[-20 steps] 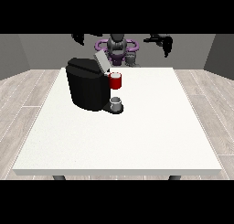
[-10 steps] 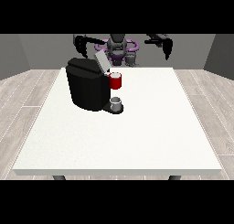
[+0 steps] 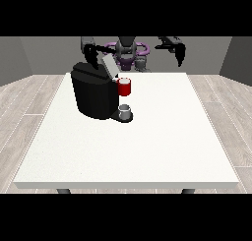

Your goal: Insert the coffee pod into the coffee machine and close the lid

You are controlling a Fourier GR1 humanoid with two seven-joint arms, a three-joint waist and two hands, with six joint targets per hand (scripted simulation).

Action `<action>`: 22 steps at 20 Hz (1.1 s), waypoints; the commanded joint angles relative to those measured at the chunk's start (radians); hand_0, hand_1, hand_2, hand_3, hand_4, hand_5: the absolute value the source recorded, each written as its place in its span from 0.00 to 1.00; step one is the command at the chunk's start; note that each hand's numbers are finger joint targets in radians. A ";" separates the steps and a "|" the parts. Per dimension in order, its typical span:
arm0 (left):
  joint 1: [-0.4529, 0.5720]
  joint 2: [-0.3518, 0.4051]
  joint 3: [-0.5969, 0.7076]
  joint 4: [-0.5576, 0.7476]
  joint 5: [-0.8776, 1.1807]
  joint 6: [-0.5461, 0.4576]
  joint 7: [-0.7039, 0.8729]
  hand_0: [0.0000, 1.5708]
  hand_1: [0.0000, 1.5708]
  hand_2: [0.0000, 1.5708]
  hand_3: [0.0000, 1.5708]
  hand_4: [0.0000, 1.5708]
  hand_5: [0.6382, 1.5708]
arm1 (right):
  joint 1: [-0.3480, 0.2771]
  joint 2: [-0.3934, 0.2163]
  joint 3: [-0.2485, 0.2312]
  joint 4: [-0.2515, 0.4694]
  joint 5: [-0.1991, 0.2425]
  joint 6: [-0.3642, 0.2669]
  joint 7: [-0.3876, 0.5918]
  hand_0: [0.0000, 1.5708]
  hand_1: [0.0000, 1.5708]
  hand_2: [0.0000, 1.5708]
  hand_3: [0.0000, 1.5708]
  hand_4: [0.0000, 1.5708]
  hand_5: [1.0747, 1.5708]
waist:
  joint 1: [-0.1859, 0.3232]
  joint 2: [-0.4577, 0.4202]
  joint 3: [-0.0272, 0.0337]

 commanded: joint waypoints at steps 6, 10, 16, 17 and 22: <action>0.035 0.007 -0.029 -0.062 0.023 0.029 -0.010 0.00 0.00 0.00 0.00 0.00 1.00 | -0.089 0.011 -0.005 0.097 0.035 -0.010 -0.048 0.00 0.00 0.00 0.00 0.00 1.00 | -0.002 0.048 -0.0001; 0.033 0.058 0.000 -0.048 0.057 0.009 0.020 0.00 0.00 0.00 0.00 0.00 1.00 | -0.111 0.014 0.008 0.105 0.044 0.004 -0.036 0.00 0.00 0.00 0.00 0.00 1.00 | -0.015 0.037 -0.0001; 0.040 0.026 -0.032 -0.043 0.019 0.066 -0.010 0.00 0.00 0.00 0.00 0.00 1.00 | -0.128 -0.013 0.001 0.126 0.031 0.061 -0.025 0.00 0.00 0.00 0.00 0.00 1.00 | -0.033 0.044 -0.0001; 0.008 0.003 -0.064 -0.059 0.003 0.088 0.039 0.00 0.00 0.00 0.00 0.00 1.00 | -0.163 0.040 0.027 0.139 0.061 0.000 -0.020 0.00 0.00 0.00 0.00 0.00 1.00 | -0.011 0.052 -0.0001; 0.016 0.050 -0.019 -0.027 0.035 0.064 -0.015 0.00 0.00 0.00 0.00 0.00 1.00 | -0.172 0.049 0.046 0.145 0.101 -0.027 -0.047 0.00 0.00 0.00 0.00 0.05 1.00 | -0.003 0.069 -0.0003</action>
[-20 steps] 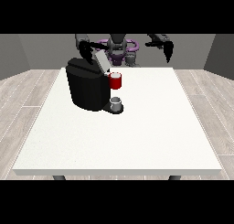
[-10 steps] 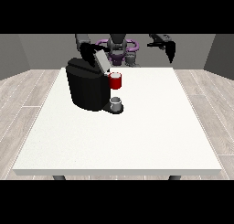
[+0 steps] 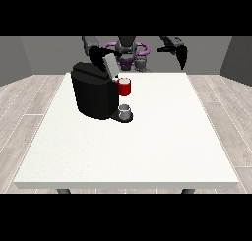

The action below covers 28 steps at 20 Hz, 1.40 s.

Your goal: Insert the coffee pod into the coffee machine and close the lid

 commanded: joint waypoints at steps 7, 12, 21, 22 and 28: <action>-0.022 0.078 0.060 0.095 0.032 -0.029 -0.060 0.00 0.00 0.00 0.00 0.09 1.00 | -0.100 0.026 0.072 -0.003 0.058 0.024 0.064 0.00 0.00 0.00 0.00 0.04 1.00 | -0.008 0.022 0.0008; -0.040 0.007 -0.033 -0.003 0.004 0.017 0.019 0.00 0.00 0.00 0.00 0.11 1.00 | -0.142 0.032 0.063 0.078 0.112 -0.031 0.010 0.00 0.00 0.00 0.00 0.08 1.00 | 0.050 0.029 0.0013; 0.043 0.014 -0.021 0.014 0.006 0.004 -0.123 0.00 0.00 0.00 0.00 0.12 1.00 | -0.096 0.080 0.085 0.027 0.086 0.031 -0.038 0.00 0.00 0.00 0.00 0.04 1.00 | -0.002 -0.026 0.0011; 0.052 -0.021 -0.041 0.047 -0.003 0.021 -0.110 0.00 0.00 0.00 0.00 0.11 1.00 | -0.092 0.132 0.137 -0.001 0.073 -0.010 0.027 0.00 0.00 0.00 0.00 0.08 1.00 | -0.015 -0.074 0.0009; 0.064 0.006 -0.006 0.067 0.029 0.005 -0.114 0.00 0.00 0.00 0.00 0.12 1.00 | 0.112 0.134 0.208 -0.090 -0.076 0.007 -0.079 0.00 0.00 0.00 0.00 0.18 1.00 | -0.065 -0.119 0.0013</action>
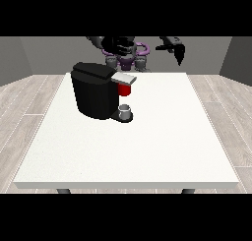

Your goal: Insert the coffee pod into the coffee machine and close the lid

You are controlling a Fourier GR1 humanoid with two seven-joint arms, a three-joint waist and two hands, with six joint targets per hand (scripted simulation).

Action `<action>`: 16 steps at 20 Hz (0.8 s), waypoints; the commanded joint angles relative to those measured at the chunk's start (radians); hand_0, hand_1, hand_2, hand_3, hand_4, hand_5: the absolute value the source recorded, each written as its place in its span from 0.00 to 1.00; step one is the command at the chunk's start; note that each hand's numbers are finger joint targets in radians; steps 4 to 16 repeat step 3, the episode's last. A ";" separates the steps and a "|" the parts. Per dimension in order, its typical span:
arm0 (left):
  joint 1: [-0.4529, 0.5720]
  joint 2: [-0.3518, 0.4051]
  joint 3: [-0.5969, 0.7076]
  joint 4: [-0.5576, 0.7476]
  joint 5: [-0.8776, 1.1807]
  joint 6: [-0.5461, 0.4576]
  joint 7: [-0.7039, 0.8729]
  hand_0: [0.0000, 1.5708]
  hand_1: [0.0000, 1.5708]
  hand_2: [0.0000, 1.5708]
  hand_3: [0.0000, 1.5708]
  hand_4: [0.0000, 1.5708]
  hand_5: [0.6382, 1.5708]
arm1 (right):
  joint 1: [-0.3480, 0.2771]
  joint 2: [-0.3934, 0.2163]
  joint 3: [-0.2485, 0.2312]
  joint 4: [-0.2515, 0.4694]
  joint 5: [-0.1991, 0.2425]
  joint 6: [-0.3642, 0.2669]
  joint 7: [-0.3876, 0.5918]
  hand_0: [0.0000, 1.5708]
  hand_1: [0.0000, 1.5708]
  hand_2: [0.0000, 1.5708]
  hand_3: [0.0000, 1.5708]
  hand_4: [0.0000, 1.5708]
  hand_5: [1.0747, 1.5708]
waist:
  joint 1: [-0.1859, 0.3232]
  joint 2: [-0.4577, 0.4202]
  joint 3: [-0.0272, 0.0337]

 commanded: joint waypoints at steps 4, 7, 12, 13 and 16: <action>0.093 -0.025 -0.001 0.024 -0.007 0.018 -0.040 0.00 0.00 0.00 0.00 0.12 1.00 | 0.261 0.015 0.077 -0.077 -0.105 -0.052 -0.065 0.00 0.00 0.00 0.00 0.10 1.00 | -0.065 -0.085 0.0003; 0.093 -0.025 -0.001 0.024 -0.007 0.018 -0.040 0.00 0.00 0.00 0.00 0.12 1.00 | 0.261 0.015 0.077 -0.077 -0.105 -0.052 -0.065 0.00 0.00 0.00 0.00 0.10 1.00 | -0.065 -0.085 0.0003; 0.093 -0.025 -0.001 0.024 -0.007 0.018 -0.040 0.00 0.00 0.00 0.00 0.12 1.00 | 0.261 0.015 0.077 -0.077 -0.105 -0.052 -0.065 0.00 0.00 0.00 0.00 0.10 1.00 | -0.065 -0.085 0.0003; 0.093 -0.025 -0.001 0.024 -0.007 0.018 -0.040 0.00 0.00 0.00 0.00 0.12 1.00 | 0.261 0.015 0.077 -0.077 -0.105 -0.052 -0.065 0.00 0.00 0.00 0.00 0.10 1.00 | -0.065 -0.085 0.0003; 0.093 -0.025 -0.001 0.024 -0.007 0.018 -0.040 0.00 0.00 0.00 0.00 0.12 1.00 | 0.261 0.015 0.077 -0.077 -0.105 -0.052 -0.065 0.00 0.00 0.00 0.00 0.10 1.00 | -0.065 -0.085 0.0003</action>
